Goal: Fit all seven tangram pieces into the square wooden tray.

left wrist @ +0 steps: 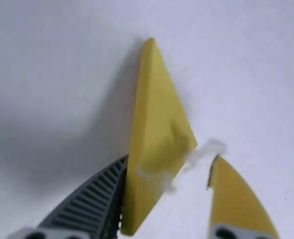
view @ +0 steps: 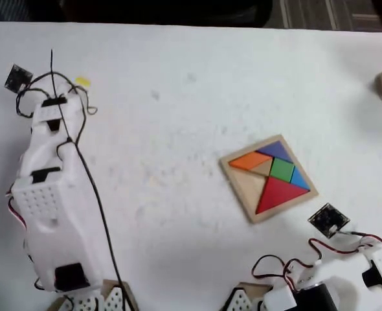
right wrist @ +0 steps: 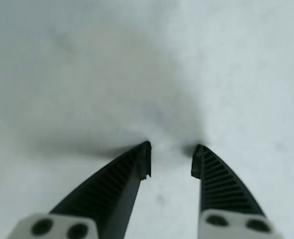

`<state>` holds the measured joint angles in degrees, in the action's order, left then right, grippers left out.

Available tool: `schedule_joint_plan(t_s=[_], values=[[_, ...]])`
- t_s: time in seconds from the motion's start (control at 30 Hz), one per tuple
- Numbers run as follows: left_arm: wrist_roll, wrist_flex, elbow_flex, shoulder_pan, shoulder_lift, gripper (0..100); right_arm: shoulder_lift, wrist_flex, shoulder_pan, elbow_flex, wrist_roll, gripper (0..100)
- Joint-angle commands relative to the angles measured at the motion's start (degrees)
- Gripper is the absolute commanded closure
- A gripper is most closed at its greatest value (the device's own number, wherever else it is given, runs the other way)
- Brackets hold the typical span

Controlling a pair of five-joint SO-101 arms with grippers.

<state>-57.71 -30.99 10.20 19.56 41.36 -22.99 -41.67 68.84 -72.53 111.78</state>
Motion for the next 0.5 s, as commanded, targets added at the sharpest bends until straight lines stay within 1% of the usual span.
schedule_joint_plan(t_s=[0.0,0.07,0.13,0.23,0.37,0.47], values=[[-0.18,-1.32,9.67,1.36,2.59,90,1.01,-0.57,3.82,-3.34,3.69,84.0],[-0.18,-1.41,13.54,2.24,4.97,99,1.27,-0.57,4.97,-3.34,6.68,84.1],[-0.18,-1.58,16.88,2.59,7.43,95,1.27,-0.57,6.90,-3.52,10.02,84.1],[-0.18,-4.22,22.33,2.95,10.42,98,1.36,-0.66,7.87,-3.60,13.63,84.4],[-0.18,-8.44,29.19,3.56,14.02,98,1.36,-1.19,7.78,-3.60,14.07,89.9],[-0.18,-10.46,32.88,4.35,16.31,98,1.36,-1.45,7.78,-3.60,14.07,90.7]])
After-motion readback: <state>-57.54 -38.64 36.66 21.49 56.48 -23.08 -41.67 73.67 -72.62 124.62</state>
